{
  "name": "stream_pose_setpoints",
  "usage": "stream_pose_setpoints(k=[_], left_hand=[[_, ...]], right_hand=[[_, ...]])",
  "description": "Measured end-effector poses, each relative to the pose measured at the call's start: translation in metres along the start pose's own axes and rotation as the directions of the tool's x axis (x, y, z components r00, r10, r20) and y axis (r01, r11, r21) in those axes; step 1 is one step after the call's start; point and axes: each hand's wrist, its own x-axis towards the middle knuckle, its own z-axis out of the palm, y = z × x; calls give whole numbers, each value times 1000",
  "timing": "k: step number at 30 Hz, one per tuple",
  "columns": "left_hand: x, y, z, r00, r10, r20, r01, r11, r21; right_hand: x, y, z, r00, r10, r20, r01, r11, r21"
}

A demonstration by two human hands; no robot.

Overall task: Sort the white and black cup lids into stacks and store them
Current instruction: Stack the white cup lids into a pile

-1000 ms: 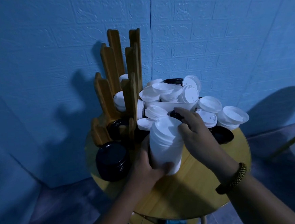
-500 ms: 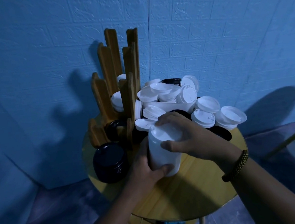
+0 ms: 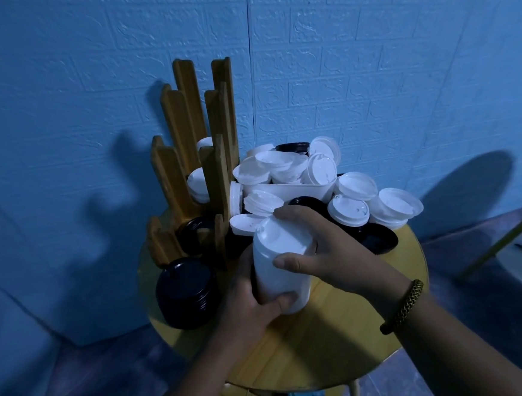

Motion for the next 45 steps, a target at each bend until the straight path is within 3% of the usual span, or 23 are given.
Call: stream_pose_setpoints(k=[10, 16, 19, 22, 27, 33, 36, 39, 42, 45], left_hand=[[3, 2, 2, 999, -33, 4, 33, 998, 61], [5, 2, 2, 999, -34, 20, 33, 997, 63], [6, 5, 2, 999, -36, 34, 35, 998, 50], [5, 4, 3, 999, -37, 32, 35, 998, 57], [-2, 4, 1, 999, -34, 29, 32, 997, 74], [-3, 5, -2, 999, -40, -11, 41, 994, 101], [-5, 5, -4, 998, -48, -31, 51, 992, 113], [-4, 5, -5, 998, -60, -32, 63, 992, 108], [-4, 5, -6, 997, -73, -24, 75, 992, 100], [-3, 5, -7, 998, -66, -19, 67, 994, 88]], right_hand=[[-6, 6, 13, 979, 47, -199, -40, 998, 37], [-7, 16, 11, 989, 51, -142, -29, 988, 151], [-5, 30, 3, 947, 132, -294, -55, 965, 258], [-1, 56, -6, 900, 210, -383, -168, 976, 140], [24, 79, -11, 933, 227, -279, -196, 971, 133], [65, 74, -7, 998, 60, -30, -64, 978, -197], [85, 71, -2, 995, -68, 78, 91, 929, -358], [99, 72, 3, 985, -70, 157, 133, 888, -439], [99, 69, 7, 980, -26, 196, 135, 812, -567], [101, 78, 9, 986, -56, 154, 137, 798, -587]])
